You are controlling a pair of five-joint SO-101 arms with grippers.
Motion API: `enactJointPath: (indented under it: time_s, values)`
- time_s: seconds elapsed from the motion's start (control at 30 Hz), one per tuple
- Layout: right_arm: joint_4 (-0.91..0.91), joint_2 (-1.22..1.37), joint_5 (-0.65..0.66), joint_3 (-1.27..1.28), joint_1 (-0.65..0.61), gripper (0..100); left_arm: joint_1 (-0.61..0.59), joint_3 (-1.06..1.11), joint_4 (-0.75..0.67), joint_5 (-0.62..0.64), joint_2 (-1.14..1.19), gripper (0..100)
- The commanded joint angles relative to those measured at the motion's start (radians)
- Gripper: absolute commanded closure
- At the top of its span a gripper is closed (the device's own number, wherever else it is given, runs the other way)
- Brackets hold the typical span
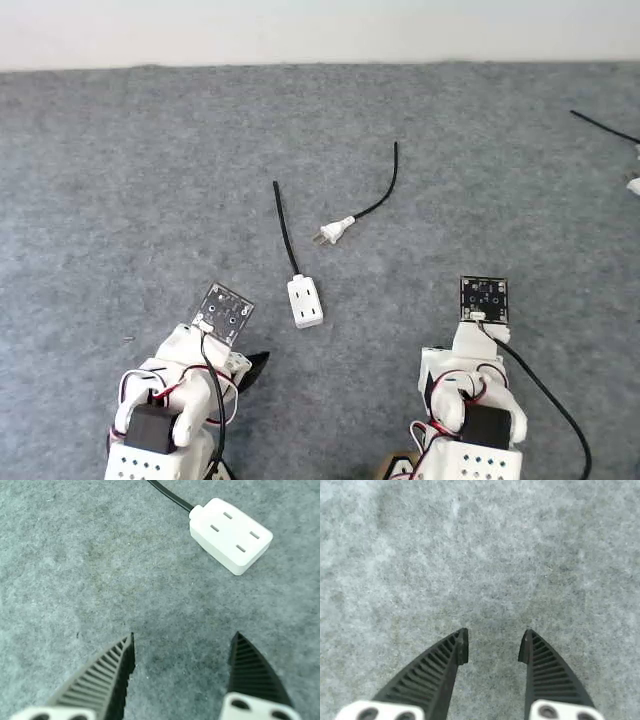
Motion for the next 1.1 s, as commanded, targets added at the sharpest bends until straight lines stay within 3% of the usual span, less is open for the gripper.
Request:
enactJointPath:
  time_s: [0.0, 0.7, 0.9, 1.07]
  values:
    - [0.008, -0.013, 0.014, 0.018, 0.008, 81.5, -0.005, -0.008, 0.002, -0.008, -0.018, 71]
    - [-0.021, -0.015, 0.014, 0.018, 0.01, 81.3, -0.008, -0.008, -0.023, -0.008, -0.018, 71]
    - [-0.148, -0.015, 0.015, 0.018, 0.01, 81.2, -0.132, -0.013, -0.135, -0.017, -0.02, 71]
    - [-0.166, -0.015, 0.018, 0.018, 0.008, 81.2, -0.227, -0.024, -0.269, -0.141, -0.02, 71]
